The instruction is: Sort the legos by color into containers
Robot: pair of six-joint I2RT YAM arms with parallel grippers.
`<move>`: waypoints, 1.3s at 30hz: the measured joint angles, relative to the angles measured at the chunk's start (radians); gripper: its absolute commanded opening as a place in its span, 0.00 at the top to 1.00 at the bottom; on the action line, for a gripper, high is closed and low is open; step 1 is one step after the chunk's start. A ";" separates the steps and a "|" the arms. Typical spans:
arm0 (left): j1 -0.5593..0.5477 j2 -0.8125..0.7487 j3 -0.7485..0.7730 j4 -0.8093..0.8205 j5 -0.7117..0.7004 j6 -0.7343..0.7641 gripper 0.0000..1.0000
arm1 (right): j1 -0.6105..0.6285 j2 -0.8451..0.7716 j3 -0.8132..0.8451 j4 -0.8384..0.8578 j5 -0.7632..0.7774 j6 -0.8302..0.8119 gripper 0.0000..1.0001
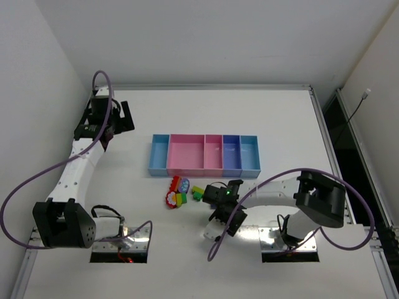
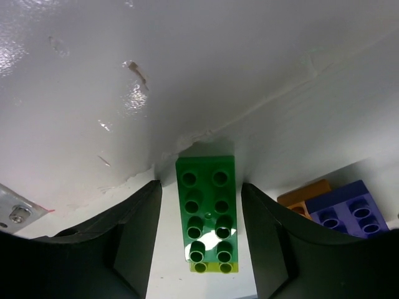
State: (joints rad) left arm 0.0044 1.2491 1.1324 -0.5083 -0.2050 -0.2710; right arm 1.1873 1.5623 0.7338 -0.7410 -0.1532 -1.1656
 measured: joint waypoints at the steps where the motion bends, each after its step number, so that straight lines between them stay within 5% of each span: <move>1: 0.000 0.001 0.000 0.000 0.000 0.000 0.00 | 0.000 0.000 -0.001 0.005 0.003 0.004 0.44; 6: 0.001 0.002 0.000 0.000 0.000 0.000 0.00 | 0.001 0.001 -0.002 0.039 0.020 0.031 0.51; 17: 0.002 0.013 0.000 0.000 0.012 0.000 0.00 | 0.001 0.024 0.032 0.049 0.015 0.082 0.96; 22: 0.004 -0.015 -0.021 0.003 0.068 0.002 0.00 | -0.019 0.023 0.164 0.023 -0.038 0.172 1.00; 30: 0.030 -0.267 -0.203 0.009 0.425 0.008 0.00 | -0.189 -0.056 0.364 0.110 -0.168 0.503 1.00; 39: 0.122 -0.228 -0.206 0.082 0.890 -0.014 0.00 | -0.545 -0.114 0.503 0.332 -0.356 1.110 1.00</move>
State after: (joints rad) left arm 0.1261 1.0214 0.9264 -0.4267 0.6853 -0.2855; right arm 0.6426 1.4487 1.2369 -0.4088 -0.5095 -0.0555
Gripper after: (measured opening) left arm 0.997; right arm 0.371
